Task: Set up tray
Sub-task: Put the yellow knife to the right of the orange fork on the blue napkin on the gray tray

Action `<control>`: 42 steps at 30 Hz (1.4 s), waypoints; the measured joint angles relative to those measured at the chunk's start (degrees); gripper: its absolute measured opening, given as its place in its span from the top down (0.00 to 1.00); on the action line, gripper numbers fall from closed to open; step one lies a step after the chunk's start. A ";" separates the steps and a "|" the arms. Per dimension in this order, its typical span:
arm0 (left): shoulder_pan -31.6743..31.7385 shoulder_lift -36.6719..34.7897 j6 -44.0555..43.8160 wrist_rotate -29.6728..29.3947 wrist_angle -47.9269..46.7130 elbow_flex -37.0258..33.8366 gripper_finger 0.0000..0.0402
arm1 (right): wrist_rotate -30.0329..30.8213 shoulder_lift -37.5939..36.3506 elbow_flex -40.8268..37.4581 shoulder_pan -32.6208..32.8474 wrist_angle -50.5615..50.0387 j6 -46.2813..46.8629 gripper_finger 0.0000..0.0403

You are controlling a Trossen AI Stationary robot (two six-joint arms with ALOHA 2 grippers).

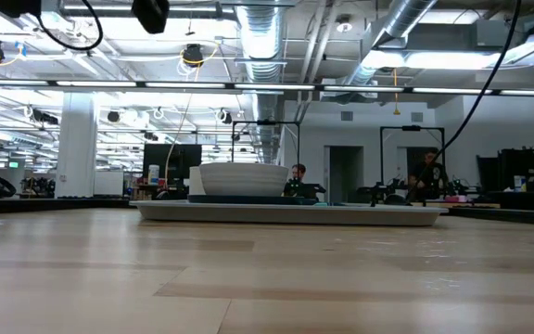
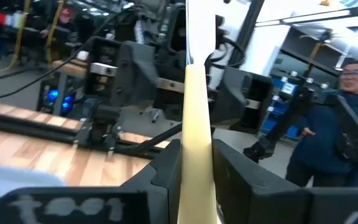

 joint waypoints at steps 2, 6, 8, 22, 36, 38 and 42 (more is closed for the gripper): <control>0.00 1.25 0.41 1.62 2.11 0.01 0.84 | 0.00 0.00 0.00 -0.09 0.00 0.00 0.35; 0.00 3.12 0.43 2.70 3.64 0.01 0.84 | -0.01 0.00 0.00 -0.09 0.04 0.00 0.35; 0.00 3.93 0.43 2.68 4.09 0.01 0.84 | -0.02 0.00 0.00 -0.09 0.11 -0.02 0.35; -0.02 10.78 -0.16 4.56 10.96 1.56 0.84 | -0.11 0.00 0.00 -0.40 0.42 0.02 0.35; 0.02 13.41 0.52 5.50 10.48 3.92 0.84 | -0.22 0.00 0.00 -0.45 0.39 0.09 0.59; 0.04 13.38 0.55 5.18 9.97 3.92 0.84 | -0.37 0.02 0.00 -0.42 0.37 0.07 0.72; 0.07 13.36 1.50 4.93 9.53 3.92 0.84 | -1.26 0.02 0.00 -0.37 0.47 0.55 0.94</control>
